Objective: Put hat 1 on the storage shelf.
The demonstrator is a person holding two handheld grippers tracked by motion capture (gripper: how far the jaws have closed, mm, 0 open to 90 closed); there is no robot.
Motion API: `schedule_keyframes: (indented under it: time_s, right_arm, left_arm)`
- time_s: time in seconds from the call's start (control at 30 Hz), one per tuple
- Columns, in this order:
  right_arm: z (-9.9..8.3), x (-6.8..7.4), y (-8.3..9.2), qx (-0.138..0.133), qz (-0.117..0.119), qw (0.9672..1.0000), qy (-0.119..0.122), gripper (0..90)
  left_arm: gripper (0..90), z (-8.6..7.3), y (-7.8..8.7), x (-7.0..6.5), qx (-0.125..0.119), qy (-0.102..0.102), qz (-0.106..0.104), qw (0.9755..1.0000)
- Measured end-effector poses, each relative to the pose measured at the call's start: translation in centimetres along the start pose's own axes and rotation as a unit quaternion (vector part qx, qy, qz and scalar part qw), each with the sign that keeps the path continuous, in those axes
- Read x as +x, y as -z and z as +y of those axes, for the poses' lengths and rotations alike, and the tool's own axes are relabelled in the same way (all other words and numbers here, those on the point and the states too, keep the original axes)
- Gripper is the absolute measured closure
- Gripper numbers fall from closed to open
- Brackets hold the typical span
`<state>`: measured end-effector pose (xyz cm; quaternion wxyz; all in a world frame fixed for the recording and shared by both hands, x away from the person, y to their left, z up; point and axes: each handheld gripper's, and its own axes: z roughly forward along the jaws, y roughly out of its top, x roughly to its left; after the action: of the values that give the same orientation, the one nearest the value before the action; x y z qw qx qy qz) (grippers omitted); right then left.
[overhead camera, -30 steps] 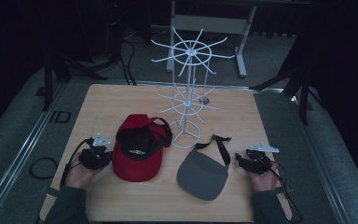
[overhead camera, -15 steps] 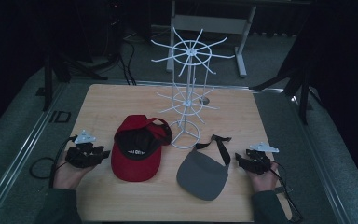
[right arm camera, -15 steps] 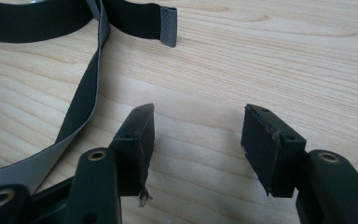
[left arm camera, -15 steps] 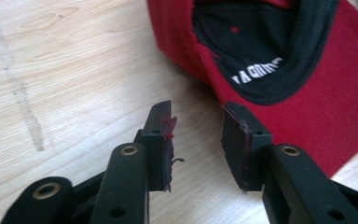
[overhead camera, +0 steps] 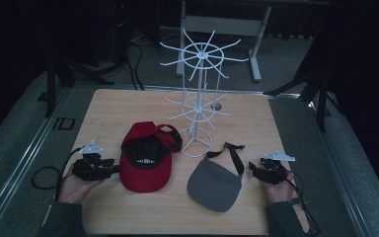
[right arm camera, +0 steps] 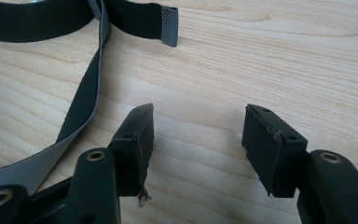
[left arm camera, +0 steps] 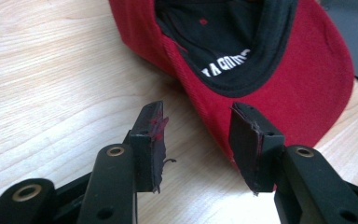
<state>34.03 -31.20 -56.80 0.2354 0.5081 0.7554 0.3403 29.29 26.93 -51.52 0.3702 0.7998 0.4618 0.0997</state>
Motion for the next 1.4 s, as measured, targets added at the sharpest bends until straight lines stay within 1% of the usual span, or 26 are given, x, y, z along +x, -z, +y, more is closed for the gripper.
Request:
schedule_keyframes:
  time_s: [0.07, 0.1, 0.13, 0.17, 0.2, 0.23, 0.27, 0.3, 0.33, 0.43, 0.47, 0.5, 0.57, 0.7, 0.73, 0.87, 0.97, 1.0, 1.1, 1.17, 1.2, 1.23, 1.27, 1.3, 1.37, 1.4]
  right_arm:
    - [0.0, 0.0, 0.0, 0.000, 0.000, 1.0000, 0.000, 43.4]
    - [0.0, 0.0, 0.0, 0.000, 0.000, 1.0000, 0.000, 43.4]
    - [0.0, 0.0, 0.0, 0.000, 0.000, 1.0000, 0.000, 43.2]
    - [0.0, 0.0, 0.0, 0.000, 0.000, 1.0000, 0.000, 43.2]
    - [0.0, 0.0, 0.0, 0.000, 0.001, 1.0000, 0.001, 43.0]
    - [0.0, 0.0, 0.0, 0.000, 0.001, 1.0000, 0.001, 42.8]
    - [0.0, 0.0, 0.0, 0.000, 0.001, 1.0000, 0.001, 42.8]
    - [0.0, 0.0, 0.0, 0.000, 0.001, 1.0000, 0.001, 42.8]
    - [0.0, 0.0, 0.0, 0.000, 0.001, 1.0000, 0.001, 42.7]
    - [0.0, 0.0, 0.0, 0.000, 0.001, 1.0000, 0.001, 42.7]
    - [0.0, 0.0, 0.0, 0.000, 0.001, 1.0000, 0.001, 42.6]
    - [0.0, 0.0, 0.0, 0.000, 0.001, 1.0000, 0.001, 42.5]
    - [0.0, 0.0, 0.0, 0.000, 0.002, 1.0000, 0.001, 42.4]
    - [0.0, 0.0, 0.0, 0.000, 0.002, 1.0000, 0.002, 42.0]
    - [0.0, 0.0, 0.0, 0.000, 0.003, 1.0000, 0.002, 41.8]
    - [0.0, 0.0, 0.0, 0.000, 0.003, 1.0000, 0.002, 41.6]
    - [0.0, 0.0, -0.1, 0.000, 0.004, 1.0000, 0.003, 41.5]
    - [0.0, 0.0, -0.1, 0.000, 0.004, 1.0000, 0.003, 41.4]
    - [0.0, 0.0, -0.1, 0.000, 0.004, 1.0000, 0.003, 41.3]
    - [0.1, 0.0, -0.1, 0.000, 0.004, 1.0000, 0.004, 41.3]
    - [0.1, 0.0, -0.1, 0.000, 0.004, 1.0000, 0.004, 41.3]
    - [0.1, 0.0, -0.1, 0.000, 0.004, 1.0000, 0.004, 41.2]
    - [0.1, 0.0, -0.1, 0.000, 0.004, 1.0000, 0.004, 41.2]
    - [0.1, 0.0, -0.1, 0.000, 0.004, 1.0000, 0.004, 41.2]
    - [0.0, 0.0, -0.1, 0.000, 0.004, 1.0000, 0.004, 41.1]
    - [0.1, 0.0, -0.1, 0.000, 0.005, 1.0000, 0.004, 41.0]
  left_arm:
    - [55.6, -0.1, -0.2, -0.2, 0.003, -0.001, -0.008, 1.0000]
    - [55.6, -0.1, -0.2, -0.2, 0.003, -0.001, -0.008, 1.0000]
    - [55.5, -0.2, -0.5, -0.4, 0.010, -0.001, -0.014, 0.9999]
    - [55.3, -0.2, -0.5, -0.4, 0.010, -0.001, -0.014, 0.9999]
    - [55.0, -0.4, -0.9, -0.6, 0.019, -0.004, -0.018, 0.9996]
    - [54.8, -0.4, -0.9, -0.6, 0.019, -0.004, -0.018, 0.9996]
    - [54.3, -0.5, -1.4, -0.8, 0.025, -0.005, -0.025, 0.9993]
    - [54.3, -0.5, -1.4, -0.8, 0.025, -0.005, -0.025, 0.9993]
    - [54.0, -0.6, -1.9, -1.0, 0.032, -0.007, -0.032, 0.9990]
    - [53.6, -0.6, -2.3, -1.2, 0.038, -0.010, -0.038, 0.9985]
    - [53.5, -0.5, -2.8, -1.5, 0.044, -0.012, -0.044, 0.9980]
    - [53.1, -0.5, -2.8, -1.5, 0.044, -0.012, -0.044, 0.9980]
    - [52.3, -0.5, -3.4, -1.8, 0.056, -0.015, -0.049, 0.9971]
    - [51.6, -0.4, -3.8, -1.9, 0.063, -0.018, -0.054, 0.9964]
    - [51.0, -0.4, -3.9, -2.0, 0.066, -0.019, -0.060, 0.9958]
    - [50.8, -0.3, -4.5, -2.2, 0.079, -0.026, -0.069, 0.9941]
    - [49.2, -0.3, -4.8, -2.3, 0.084, -0.026, -0.073, 0.9935]
    - [49.4, -0.2, -5.0, -2.5, 0.083, -0.029, -0.078, 0.9931]
    - [49.9, -0.1, -5.1, -2.7, 0.086, -0.030, -0.083, 0.9924]
    - [53.1, 0.0, -5.1, -2.7, 0.087, -0.030, -0.085, 0.9921]
    - [57.7, 0.1, -4.8, -3.0, 0.079, -0.040, -0.093, 0.9917]
    - [61.9, 0.2, -4.5, -3.4, 0.077, -0.050, -0.091, 0.9916]
    - [63.9, 0.4, -4.3, -3.7, 0.075, -0.059, -0.088, 0.9916]
    - [66.0, 0.5, -4.2, -3.7, 0.074, -0.061, -0.087, 0.9916]
    - [70.2, 0.5, -4.1, -3.7, 0.071, -0.060, -0.088, 0.9918]
    - [71.5, 0.6, -3.9, -3.5, 0.065, -0.057, -0.086, 0.9926]
